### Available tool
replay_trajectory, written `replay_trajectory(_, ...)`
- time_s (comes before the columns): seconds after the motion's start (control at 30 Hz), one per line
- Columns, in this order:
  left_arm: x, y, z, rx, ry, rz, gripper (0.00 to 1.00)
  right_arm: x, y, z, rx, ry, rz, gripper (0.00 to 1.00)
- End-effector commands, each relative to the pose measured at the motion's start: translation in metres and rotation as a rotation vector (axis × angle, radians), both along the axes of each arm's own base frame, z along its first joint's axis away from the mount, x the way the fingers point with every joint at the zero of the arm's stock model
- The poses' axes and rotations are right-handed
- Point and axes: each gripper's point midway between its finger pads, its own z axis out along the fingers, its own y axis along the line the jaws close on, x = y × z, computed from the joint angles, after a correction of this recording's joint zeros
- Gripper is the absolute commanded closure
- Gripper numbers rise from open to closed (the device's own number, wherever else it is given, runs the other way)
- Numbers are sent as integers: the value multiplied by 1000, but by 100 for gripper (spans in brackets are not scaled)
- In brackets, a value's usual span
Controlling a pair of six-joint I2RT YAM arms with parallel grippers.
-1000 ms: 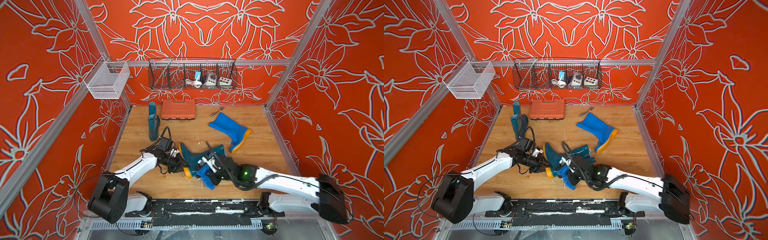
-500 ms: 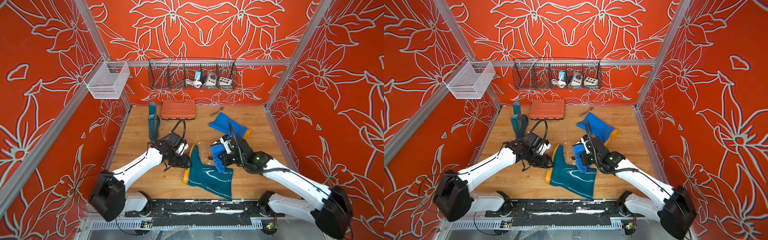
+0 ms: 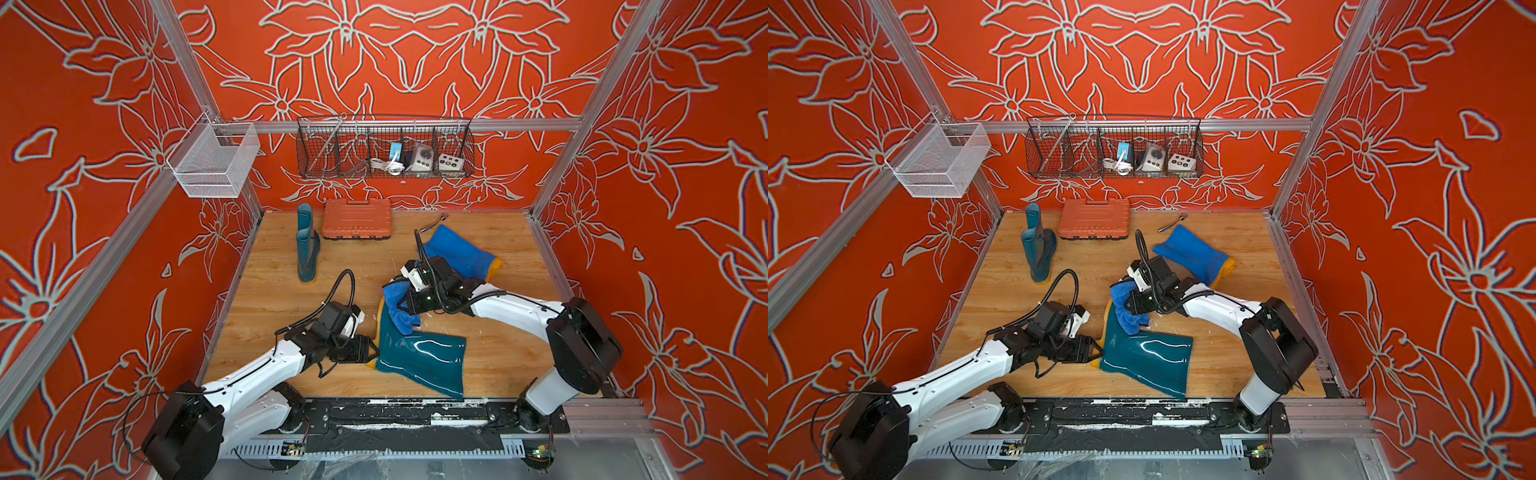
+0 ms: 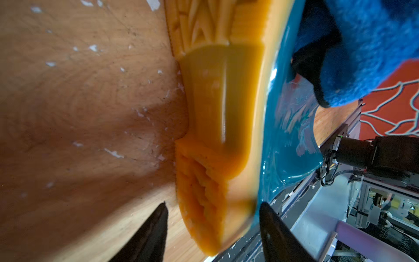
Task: Wipe the rubber boots with a cloth
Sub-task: Wipe the dirt off the rubber boot.
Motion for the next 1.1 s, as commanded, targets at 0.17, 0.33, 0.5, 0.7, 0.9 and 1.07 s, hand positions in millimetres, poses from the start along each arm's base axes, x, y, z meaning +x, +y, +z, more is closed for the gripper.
replay_trajectory(0.17, 16, -13, -5, -23, -10, 1, 72, -98, -26, -45, -53, 151, 89, 100)
replay_trajectory(0.33, 18, -13, -5, -2, -18, -23, 94, -53, -33, -19, -77, 29, 47, 100)
replay_trajectory(0.5, 19, -13, 1, 6, -32, -41, 100, 10, -15, -2, -56, -28, 9, 100)
replay_trajectory(0.7, 26, -8, 3, 58, -64, -34, 100, -46, 10, -27, -60, 85, 149, 100)
replay_trajectory(0.9, 29, -9, 0, 65, -41, -22, 100, -113, -19, -54, -83, 179, 155, 100)
replay_trajectory(1.07, 26, -7, -5, 55, -30, 5, 100, -92, -3, -34, -109, 80, 232, 100)
